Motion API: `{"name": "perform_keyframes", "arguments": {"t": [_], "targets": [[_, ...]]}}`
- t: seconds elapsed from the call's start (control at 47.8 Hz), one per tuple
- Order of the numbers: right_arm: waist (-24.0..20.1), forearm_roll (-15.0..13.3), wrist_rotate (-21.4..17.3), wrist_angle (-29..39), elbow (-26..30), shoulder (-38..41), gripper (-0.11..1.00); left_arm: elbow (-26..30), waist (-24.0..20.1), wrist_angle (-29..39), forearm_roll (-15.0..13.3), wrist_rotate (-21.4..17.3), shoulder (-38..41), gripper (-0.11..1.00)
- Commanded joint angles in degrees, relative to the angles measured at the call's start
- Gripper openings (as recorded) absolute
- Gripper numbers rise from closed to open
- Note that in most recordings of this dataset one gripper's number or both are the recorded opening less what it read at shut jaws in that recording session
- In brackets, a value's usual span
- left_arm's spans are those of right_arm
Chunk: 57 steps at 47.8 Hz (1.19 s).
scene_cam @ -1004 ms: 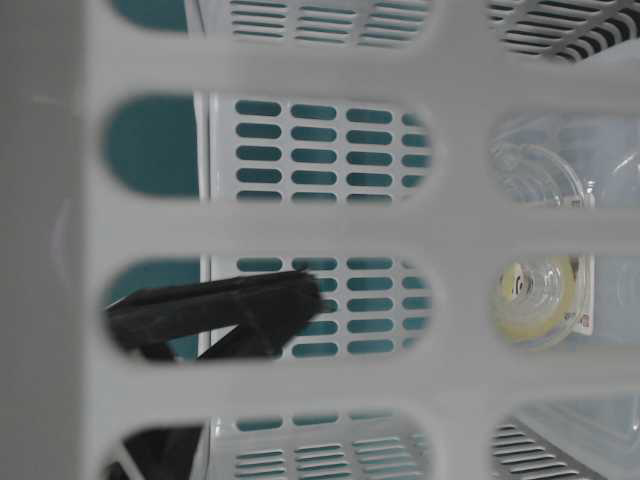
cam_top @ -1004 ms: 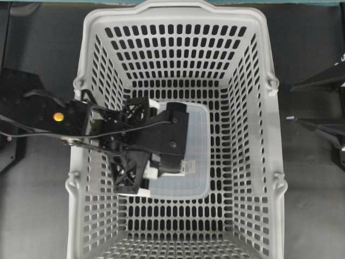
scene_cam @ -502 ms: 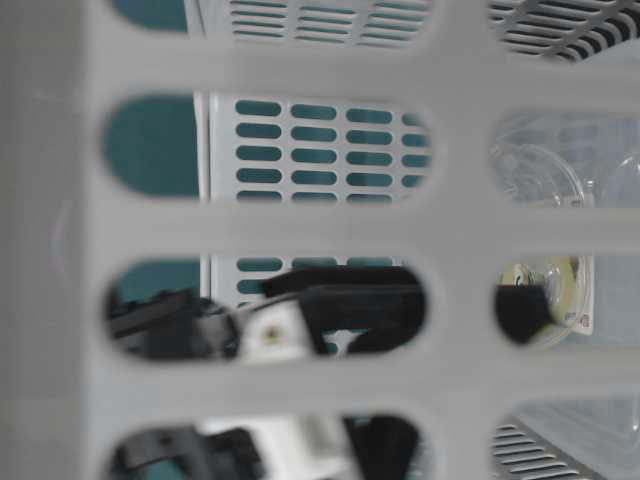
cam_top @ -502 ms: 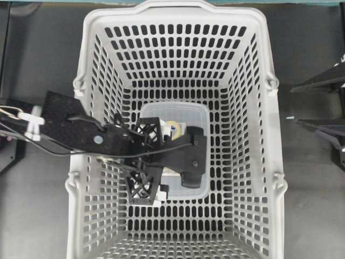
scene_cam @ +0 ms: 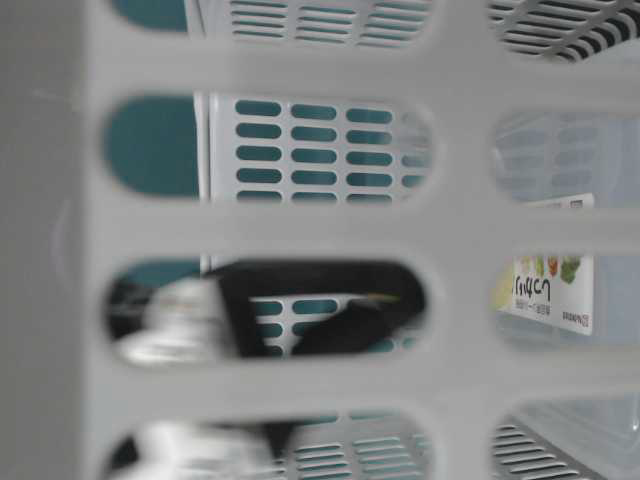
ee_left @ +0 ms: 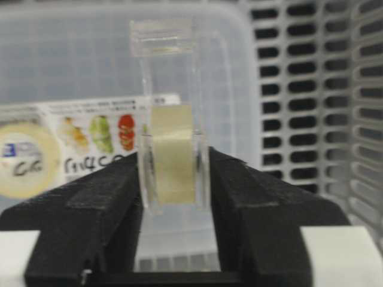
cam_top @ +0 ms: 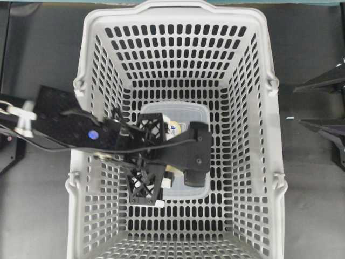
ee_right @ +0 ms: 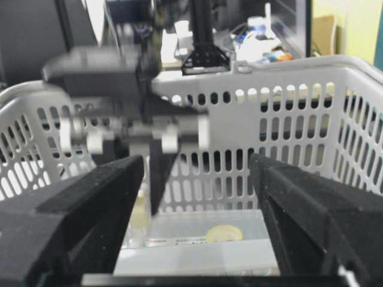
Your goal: Pick up the tape dispenser from the shopping basket with the left arm.
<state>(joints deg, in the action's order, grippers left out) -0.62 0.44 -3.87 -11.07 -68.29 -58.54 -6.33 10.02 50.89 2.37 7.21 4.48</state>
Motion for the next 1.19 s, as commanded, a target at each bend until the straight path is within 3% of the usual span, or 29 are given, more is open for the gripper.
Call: {"name": "perform_keyframes", "arguments": {"t": [0.0, 0.146, 0.272, 1.172], "targets": [[-0.09, 0.09, -0.18, -0.26, 0.35, 0.09, 0.69, 5.89, 0.09, 5.89, 0.18, -0.09, -2.9, 0.3], [-0.09, 0.18, -0.18, -0.26, 0.26, -0.09, 0.69, 13.1, 0.0, 16.0, 0.26, -0.09, -3.34, 0.3], [0.0, 0.18, -0.18, -0.26, 0.0, -0.09, 0.69, 15.29, 0.0, 19.78, 0.26, -0.09, -3.08, 0.3], [-0.09, 0.09, -0.18, -0.26, -0.09, -0.09, 0.69, 15.21, -0.09, 18.9, 0.26, 0.0, -2.9, 0.3]]}}
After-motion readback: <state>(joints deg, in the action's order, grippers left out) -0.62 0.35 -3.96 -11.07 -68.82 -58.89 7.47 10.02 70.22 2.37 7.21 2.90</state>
